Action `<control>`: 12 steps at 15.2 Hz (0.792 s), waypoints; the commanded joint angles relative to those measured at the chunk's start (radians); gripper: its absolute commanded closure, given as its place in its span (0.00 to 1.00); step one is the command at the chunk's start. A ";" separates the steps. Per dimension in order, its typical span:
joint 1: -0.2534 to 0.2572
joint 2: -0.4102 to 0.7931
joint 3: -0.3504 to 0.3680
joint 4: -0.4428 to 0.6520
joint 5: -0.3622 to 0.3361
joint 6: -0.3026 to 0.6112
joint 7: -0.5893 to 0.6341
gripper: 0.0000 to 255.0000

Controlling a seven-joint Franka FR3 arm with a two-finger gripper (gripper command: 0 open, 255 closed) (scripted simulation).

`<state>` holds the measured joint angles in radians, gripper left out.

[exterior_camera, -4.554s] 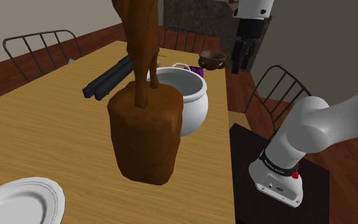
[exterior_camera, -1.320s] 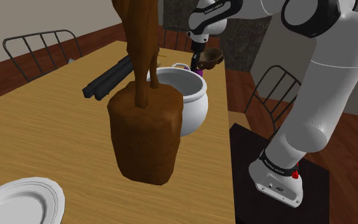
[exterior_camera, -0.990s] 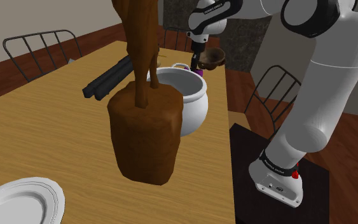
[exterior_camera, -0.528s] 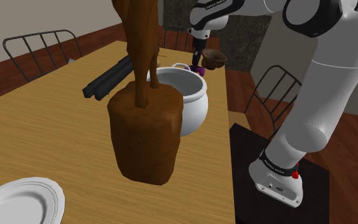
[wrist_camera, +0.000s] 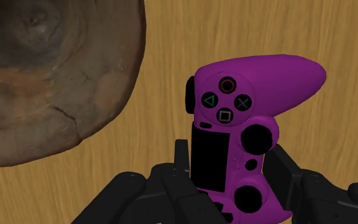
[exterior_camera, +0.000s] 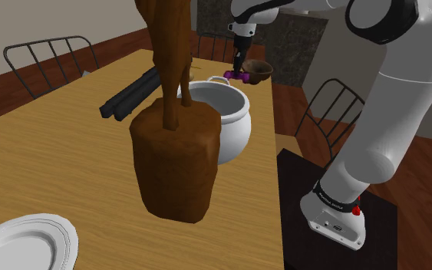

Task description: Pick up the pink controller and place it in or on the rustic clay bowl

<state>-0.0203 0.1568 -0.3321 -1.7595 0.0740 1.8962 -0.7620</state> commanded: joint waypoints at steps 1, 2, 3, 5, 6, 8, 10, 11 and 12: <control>0.000 -0.006 -0.001 0.021 -0.003 -0.027 0.002 1.00; 0.000 -0.008 -0.001 0.032 -0.004 -0.040 0.003 1.00; 0.000 -0.009 -0.001 0.044 -0.004 -0.053 0.003 1.00; 0.000 -0.012 -0.001 0.068 -0.005 -0.079 0.005 1.00; -0.001 -0.012 -0.002 0.081 -0.006 -0.092 0.005 1.00; -0.001 -0.013 -0.002 0.107 -0.006 -0.119 0.006 1.00; -0.002 -0.013 -0.003 0.134 -0.007 -0.146 0.007 1.00; -0.002 -0.012 -0.003 0.148 -0.007 -0.160 0.007 1.00; -0.003 -0.012 -0.003 0.163 -0.007 -0.173 0.007 1.00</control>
<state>-0.0222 0.1455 -0.3345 -1.6095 0.0676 1.7359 -0.7543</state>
